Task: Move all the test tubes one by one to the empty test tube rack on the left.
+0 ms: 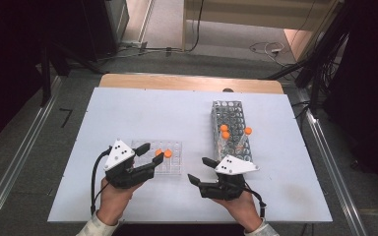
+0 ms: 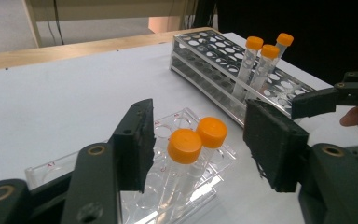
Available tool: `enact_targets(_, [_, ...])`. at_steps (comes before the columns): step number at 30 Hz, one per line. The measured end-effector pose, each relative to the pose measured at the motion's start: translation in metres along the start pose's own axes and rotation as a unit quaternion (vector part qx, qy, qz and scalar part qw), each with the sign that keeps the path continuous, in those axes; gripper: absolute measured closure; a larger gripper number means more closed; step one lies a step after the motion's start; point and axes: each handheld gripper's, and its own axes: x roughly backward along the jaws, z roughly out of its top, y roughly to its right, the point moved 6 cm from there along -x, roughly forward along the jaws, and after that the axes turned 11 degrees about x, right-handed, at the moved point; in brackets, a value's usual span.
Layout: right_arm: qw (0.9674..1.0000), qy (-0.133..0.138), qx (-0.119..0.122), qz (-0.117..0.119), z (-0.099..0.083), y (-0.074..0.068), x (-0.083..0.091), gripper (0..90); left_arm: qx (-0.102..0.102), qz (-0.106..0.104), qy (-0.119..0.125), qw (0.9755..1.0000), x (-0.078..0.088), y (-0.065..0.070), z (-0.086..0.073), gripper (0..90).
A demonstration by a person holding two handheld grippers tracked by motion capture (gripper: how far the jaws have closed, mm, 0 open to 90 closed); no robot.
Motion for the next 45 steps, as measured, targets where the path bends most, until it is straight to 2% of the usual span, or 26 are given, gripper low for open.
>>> enact_targets(6, [0.9993, 0.004, -0.010, -0.036, -0.004, 0.020, 0.011, 29.6, 0.006, 0.020, 0.005, 0.9998, 0.004, -0.009, -0.001, 33.1])
enact_targets(9, [0.9981, 0.005, -0.013, -0.060, -0.006, 0.032, 0.019, 29.8, 0.007, 0.030, 0.006, 0.9995, 0.005, -0.013, -0.001, 30.0])
enact_targets(12, [0.9962, 0.009, -0.026, -0.082, -0.009, 0.046, 0.028, 30.3, 0.010, 0.043, 0.008, 0.9990, 0.005, -0.018, -0.002, 27.2])
enact_targets(14, [0.9941, 0.010, -0.030, -0.104, -0.012, 0.056, 0.035, 30.4, 0.012, 0.055, 0.010, 0.9984, 0.006, -0.021, -0.002, 24.5])
enact_targets(18, [0.9885, 0.005, -0.039, -0.146, -0.018, 0.075, 0.044, 31.0, 0.017, 0.061, 0.012, 0.9979, 0.006, -0.026, -0.003, 24.1])
enact_targets(23, [0.9801, 0.001, -0.053, -0.191, -0.028, 0.097, 0.050, 32.4, 0.018, 0.061, 0.013, 0.9979, 0.007, -0.026, -0.003, 24.2])
enact_targets(26, [0.9760, -0.006, -0.064, -0.208, -0.034, 0.109, 0.050, 33.1, 0.017, 0.060, 0.012, 0.9980, 0.007, -0.025, -0.004, 24.2])
enact_targets(29, [0.9731, -0.011, -0.077, -0.217, -0.038, 0.120, 0.047, 36.1, 0.017, 0.060, 0.012, 0.9980, 0.006, -0.025, -0.004, 24.2])
enact_targets(34, [0.9708, -0.009, -0.097, -0.219, -0.042, 0.135, 0.039, 43.5, 0.018, 0.060, 0.009, 0.9980, 0.005, -0.025, -0.005, 24.4])
enact_targets(38, [0.9676, -0.016, -0.109, -0.227, -0.048, 0.146, 0.032, 49.8, 0.018, 0.060, 0.009, 0.9980, 0.005, -0.025, -0.005, 24.6])
enact_targets(45, [0.9687, -0.021, -0.100, -0.226, -0.050, 0.150, 0.026, 60.5, 0.018, 0.057, 0.006, 0.9982, 0.004, -0.024, -0.006, 24.9])
